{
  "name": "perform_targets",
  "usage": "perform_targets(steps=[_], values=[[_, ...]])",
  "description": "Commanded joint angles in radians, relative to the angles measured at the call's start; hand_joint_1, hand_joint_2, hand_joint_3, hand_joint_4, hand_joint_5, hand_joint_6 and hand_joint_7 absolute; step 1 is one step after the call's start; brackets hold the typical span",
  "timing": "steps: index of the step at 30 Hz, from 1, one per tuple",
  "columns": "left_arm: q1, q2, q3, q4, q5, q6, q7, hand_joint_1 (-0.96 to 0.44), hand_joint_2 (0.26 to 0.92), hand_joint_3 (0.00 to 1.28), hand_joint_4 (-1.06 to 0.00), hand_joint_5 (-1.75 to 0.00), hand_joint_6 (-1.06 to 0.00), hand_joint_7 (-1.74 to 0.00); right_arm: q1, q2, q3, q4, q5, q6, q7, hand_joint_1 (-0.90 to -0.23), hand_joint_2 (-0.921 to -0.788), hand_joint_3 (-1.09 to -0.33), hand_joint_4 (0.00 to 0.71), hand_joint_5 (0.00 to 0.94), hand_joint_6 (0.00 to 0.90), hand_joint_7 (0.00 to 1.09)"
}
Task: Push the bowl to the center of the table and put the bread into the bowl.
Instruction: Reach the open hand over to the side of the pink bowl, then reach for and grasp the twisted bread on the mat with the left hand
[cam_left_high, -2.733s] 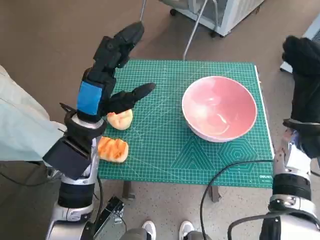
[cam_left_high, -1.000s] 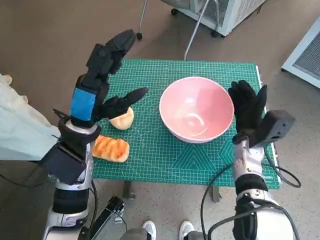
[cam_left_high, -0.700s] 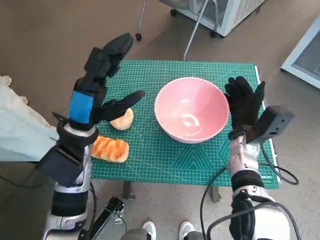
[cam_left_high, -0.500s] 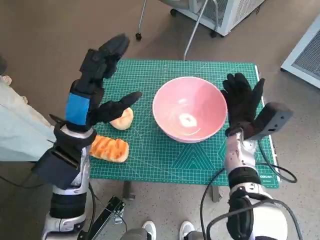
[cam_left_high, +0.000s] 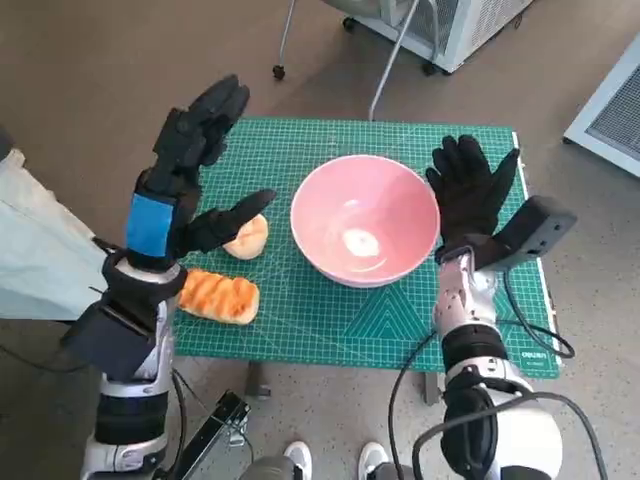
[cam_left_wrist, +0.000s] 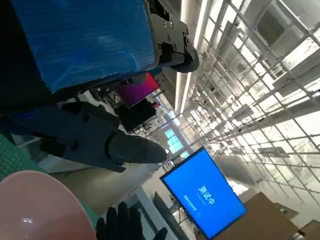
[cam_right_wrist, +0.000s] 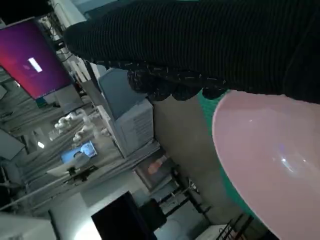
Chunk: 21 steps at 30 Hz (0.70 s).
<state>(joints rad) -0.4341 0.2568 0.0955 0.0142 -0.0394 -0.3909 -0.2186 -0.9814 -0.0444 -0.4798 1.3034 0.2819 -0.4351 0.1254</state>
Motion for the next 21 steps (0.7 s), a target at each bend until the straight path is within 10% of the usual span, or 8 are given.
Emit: perform_targets(steps=[1,15,21], values=[[0.02,0.04,0.025,0.003,0.01,-0.023,-0.005,-0.4,0.921,0.18,-0.33,0.0,-0.26,-0.25,0.002,-0.04,0.046,-0.002,-0.06,-0.032,-0.03,-0.525,-0.921,-0.922,0.245,0.019,0.065,0.59],[0.077,0.285,0.09,0.02,0.066,-0.055,-0.113,-0.42,0.921,0.21,-0.29,0.0,-0.3,-0.12,0.002,-0.143,0.187,-0.091,-0.197,-0.261,0.025,-0.59,-0.921,-0.893,0.285,0.028,0.068,0.62],[0.124,0.429,0.103,-0.044,0.087,-0.016,-0.215,-0.44,0.921,0.18,-0.23,0.0,-0.29,-0.09,0.019,-0.155,0.234,-0.199,-0.171,-0.36,0.178,-0.625,-0.921,-0.84,0.277,0.016,0.031,0.68]])
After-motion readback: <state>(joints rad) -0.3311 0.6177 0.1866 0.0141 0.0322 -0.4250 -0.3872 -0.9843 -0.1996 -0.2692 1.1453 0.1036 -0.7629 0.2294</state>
